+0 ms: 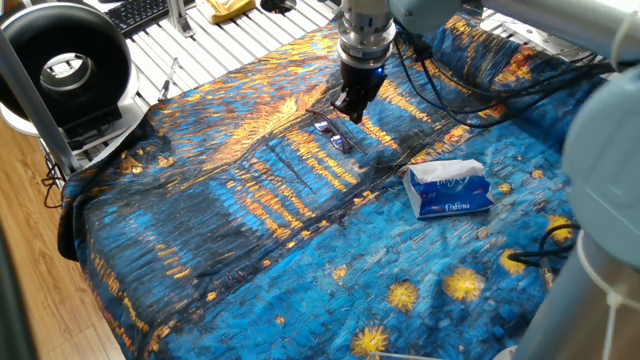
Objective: Unfold the leg of the glasses (with one hand)
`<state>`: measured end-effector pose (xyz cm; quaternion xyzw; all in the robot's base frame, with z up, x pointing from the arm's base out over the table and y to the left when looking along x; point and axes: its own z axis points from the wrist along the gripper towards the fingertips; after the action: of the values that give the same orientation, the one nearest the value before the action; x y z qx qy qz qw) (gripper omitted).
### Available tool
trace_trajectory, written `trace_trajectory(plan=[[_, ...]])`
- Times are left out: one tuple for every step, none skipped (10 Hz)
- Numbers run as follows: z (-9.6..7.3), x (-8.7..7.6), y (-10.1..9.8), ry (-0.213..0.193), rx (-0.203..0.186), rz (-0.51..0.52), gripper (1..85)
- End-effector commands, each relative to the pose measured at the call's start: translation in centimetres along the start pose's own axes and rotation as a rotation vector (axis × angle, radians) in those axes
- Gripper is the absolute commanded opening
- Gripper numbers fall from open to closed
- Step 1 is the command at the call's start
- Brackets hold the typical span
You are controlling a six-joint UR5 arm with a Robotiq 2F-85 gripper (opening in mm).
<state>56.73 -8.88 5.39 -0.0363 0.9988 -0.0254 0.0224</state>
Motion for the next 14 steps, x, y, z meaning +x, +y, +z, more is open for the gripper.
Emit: trace_trajectory(plan=[[1.0,-1.3,0.5,-0.019,-0.044,-0.001,12.3],[1.0,-1.5,0.6,-0.025,-0.045,-0.001,12.3],[0.9,-1.6,0.8,-0.026,-0.042,-0.002,14.0],[1.1,-1.7,1.0,-0.026,-0.042,-0.012,15.0],[1.1,-1.7,1.2,-0.027,-0.047,-0.019,15.7],[1.2,-1.8,1.3,-0.028,-0.048,-0.024,16.7],[1.1,-1.8,1.3,-0.032,-0.049,-0.033,16.7],[1.0,-1.7,1.4,-0.031,-0.050,-0.045,17.0],[1.2,-1.3,1.0,-0.011,-0.032,-0.072,17.0],[1.3,-1.1,0.7,-0.001,-0.016,-0.110,17.0],[1.3,-1.1,0.2,0.000,-0.007,-0.138,16.7],[1.3,-1.3,0.5,-0.009,-0.020,-0.157,16.7],[1.5,-1.7,1.0,-0.018,-0.037,-0.173,16.7],[1.6,-1.7,1.4,-0.016,-0.050,-0.177,17.0]])
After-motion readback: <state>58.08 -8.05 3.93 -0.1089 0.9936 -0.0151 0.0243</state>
